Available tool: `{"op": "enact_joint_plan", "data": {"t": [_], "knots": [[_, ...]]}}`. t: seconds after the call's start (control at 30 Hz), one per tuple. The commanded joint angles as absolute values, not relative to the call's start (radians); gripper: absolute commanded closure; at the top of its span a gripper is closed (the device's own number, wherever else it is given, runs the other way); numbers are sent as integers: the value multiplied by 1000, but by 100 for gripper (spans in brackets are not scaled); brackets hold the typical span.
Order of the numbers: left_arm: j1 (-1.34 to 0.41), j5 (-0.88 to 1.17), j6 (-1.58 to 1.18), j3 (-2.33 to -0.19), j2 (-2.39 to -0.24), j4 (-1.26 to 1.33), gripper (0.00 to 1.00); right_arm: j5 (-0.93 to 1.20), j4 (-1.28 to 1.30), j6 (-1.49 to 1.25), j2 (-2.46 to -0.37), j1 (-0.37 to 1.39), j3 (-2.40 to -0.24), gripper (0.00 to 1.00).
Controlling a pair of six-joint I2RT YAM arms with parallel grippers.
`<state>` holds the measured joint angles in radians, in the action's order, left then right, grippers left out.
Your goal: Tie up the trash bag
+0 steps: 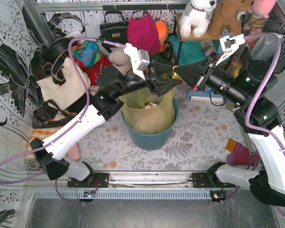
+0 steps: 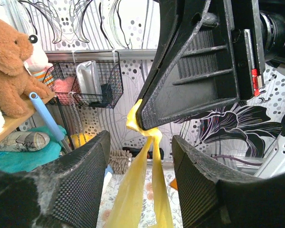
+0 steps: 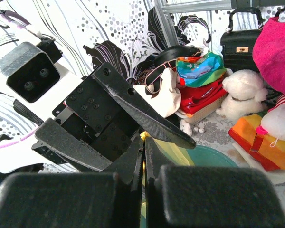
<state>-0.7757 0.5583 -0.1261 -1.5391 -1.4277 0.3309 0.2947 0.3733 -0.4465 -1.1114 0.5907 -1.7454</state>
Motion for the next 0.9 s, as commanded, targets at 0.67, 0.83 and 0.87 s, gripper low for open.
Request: {"op": "enact_joint_plan", "data": {"t": [0.67, 0.83, 0.87], "knots": [[-767, 540, -148, -1684, -1452, 227, 57, 303, 313, -442, -1100, 592, -1744, 100], [-767, 549, -155, -1695, -1464, 227, 62, 305, 313, -442, -1102, 593, -1746, 100], [-767, 553, -156, -1699, -1467, 226, 63, 305, 311, -443, -1101, 592, -1746, 100]]}}
